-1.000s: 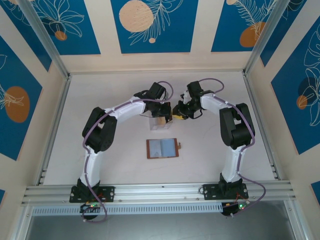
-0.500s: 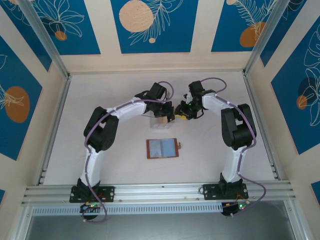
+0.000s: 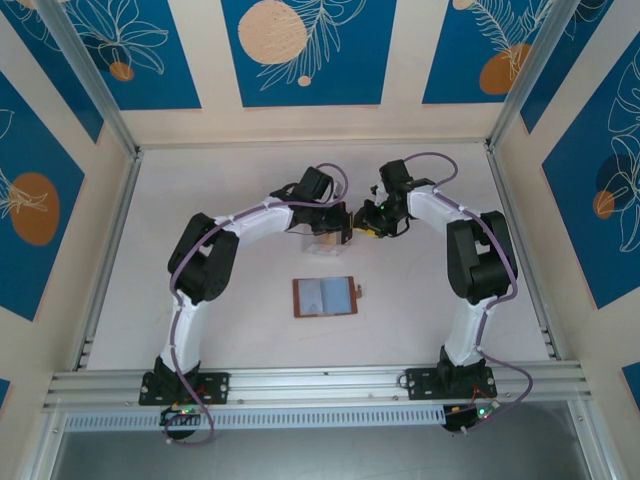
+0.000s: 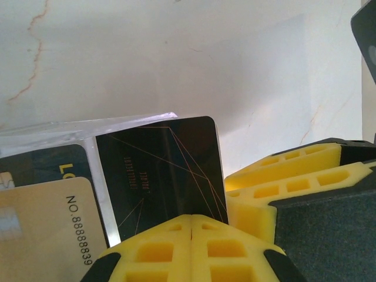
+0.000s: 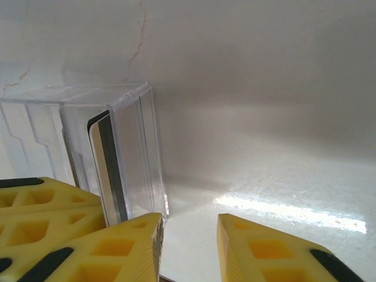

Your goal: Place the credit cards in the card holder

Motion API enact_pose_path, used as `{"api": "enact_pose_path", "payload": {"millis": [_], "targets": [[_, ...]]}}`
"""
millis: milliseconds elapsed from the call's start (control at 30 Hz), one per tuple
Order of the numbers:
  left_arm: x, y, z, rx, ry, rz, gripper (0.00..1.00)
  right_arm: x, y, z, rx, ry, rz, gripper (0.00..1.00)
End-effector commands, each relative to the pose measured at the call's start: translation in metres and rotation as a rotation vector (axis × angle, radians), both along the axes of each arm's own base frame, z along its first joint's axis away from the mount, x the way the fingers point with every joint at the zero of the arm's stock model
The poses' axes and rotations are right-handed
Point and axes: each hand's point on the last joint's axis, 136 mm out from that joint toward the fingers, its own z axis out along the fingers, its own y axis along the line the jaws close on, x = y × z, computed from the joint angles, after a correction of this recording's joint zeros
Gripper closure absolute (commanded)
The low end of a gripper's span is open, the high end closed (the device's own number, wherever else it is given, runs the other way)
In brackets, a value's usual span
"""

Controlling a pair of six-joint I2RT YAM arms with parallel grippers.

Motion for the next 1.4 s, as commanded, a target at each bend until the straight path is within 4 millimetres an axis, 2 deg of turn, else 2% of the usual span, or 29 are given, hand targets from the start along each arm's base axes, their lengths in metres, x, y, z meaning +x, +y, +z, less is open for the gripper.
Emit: {"api": "enact_pose_path", "payload": {"millis": [0,200,567,1033,1367], "targets": [[-0.013,-0.01,-0.015,-0.024,0.047,-0.028,1.0,-0.004,-0.003,0.018,-0.001,-0.028,0.002,0.72],[-0.015,-0.012,-0.018,-0.061,0.058,-0.023,1.0,-0.004,-0.007,0.024,-0.012,-0.044,-0.004,0.8],[-0.016,-0.005,-0.023,-0.107,0.076,-0.004,1.0,-0.002,-0.006,0.031,0.019,-0.054,-0.004,0.79],[-0.017,0.001,-0.024,-0.097,0.069,-0.003,1.0,0.006,0.002,0.024,0.041,-0.04,0.022,0.78],[-0.017,0.004,-0.023,-0.091,0.066,0.0,1.0,0.009,0.002,0.015,-0.007,-0.017,0.029,0.82]]}}
